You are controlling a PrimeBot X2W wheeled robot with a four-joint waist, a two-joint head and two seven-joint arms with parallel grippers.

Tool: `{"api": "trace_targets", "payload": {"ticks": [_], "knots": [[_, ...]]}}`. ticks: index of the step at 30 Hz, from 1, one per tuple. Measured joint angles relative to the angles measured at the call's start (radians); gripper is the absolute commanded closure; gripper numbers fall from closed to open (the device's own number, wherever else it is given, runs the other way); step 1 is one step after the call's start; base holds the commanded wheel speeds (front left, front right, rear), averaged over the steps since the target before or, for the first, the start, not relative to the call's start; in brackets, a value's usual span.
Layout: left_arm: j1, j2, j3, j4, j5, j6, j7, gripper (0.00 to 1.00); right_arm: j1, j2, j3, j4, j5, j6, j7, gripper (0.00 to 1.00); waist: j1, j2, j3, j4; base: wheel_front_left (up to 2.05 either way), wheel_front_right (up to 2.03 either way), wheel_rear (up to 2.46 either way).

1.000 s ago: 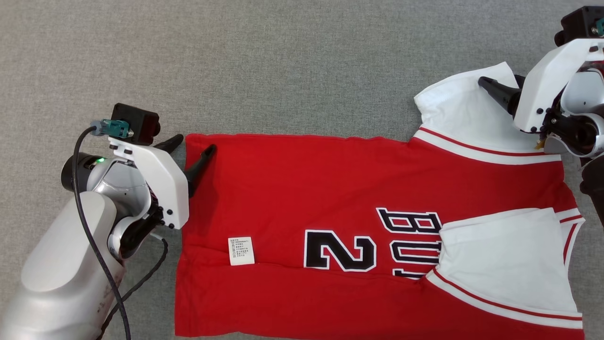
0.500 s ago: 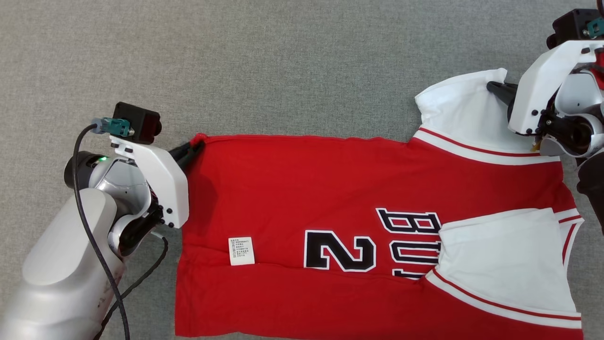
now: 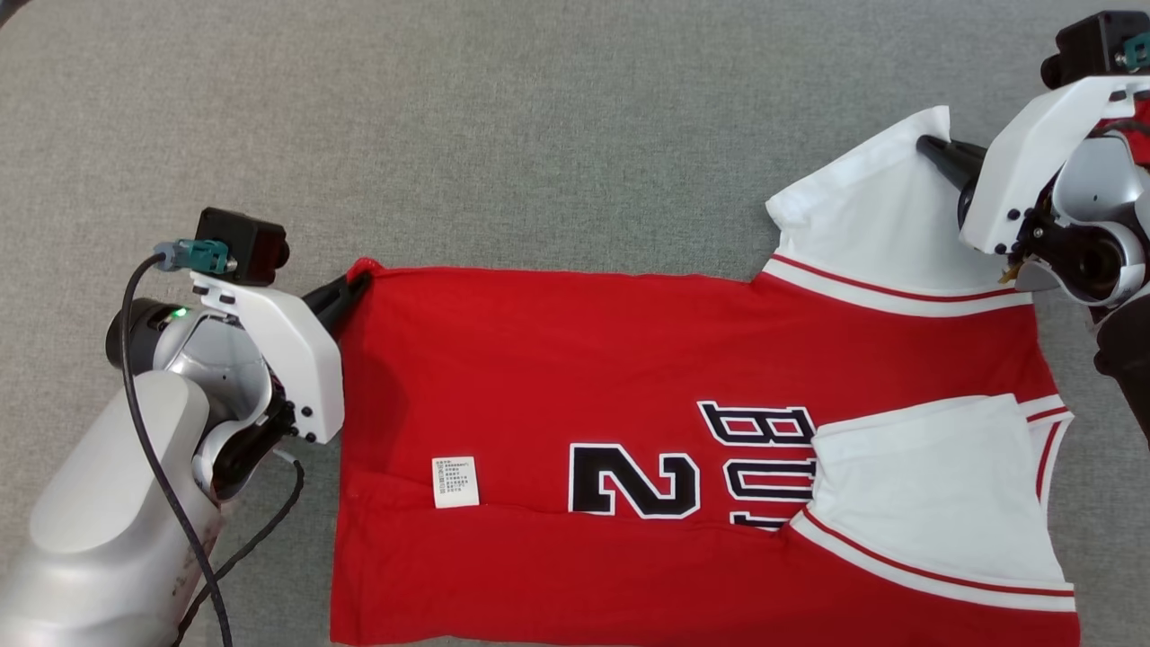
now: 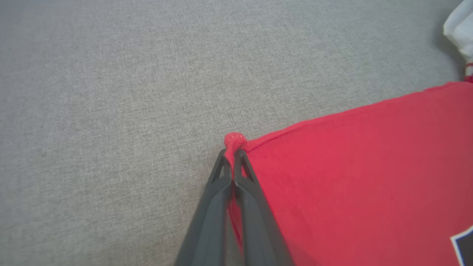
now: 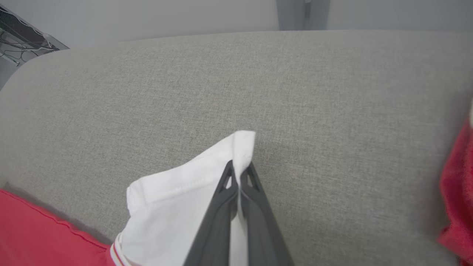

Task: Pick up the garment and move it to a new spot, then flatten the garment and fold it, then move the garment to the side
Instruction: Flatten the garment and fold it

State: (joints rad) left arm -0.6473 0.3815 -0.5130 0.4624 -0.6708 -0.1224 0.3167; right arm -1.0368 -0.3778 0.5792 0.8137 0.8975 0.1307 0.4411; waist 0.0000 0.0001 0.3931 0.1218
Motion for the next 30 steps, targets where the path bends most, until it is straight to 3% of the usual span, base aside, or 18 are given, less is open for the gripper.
{"api": "trace_targets", "payload": {"ticks": [30], "knots": [[0.229,0.122,-0.044,-0.097,-0.025,0.027,0.045,1.0,0.295,-0.137,0.123,-0.233,0.21,0.0,-0.102,1.0,0.0,-0.0001,-0.224,-0.085,0.0,0.0,0.0]]}}
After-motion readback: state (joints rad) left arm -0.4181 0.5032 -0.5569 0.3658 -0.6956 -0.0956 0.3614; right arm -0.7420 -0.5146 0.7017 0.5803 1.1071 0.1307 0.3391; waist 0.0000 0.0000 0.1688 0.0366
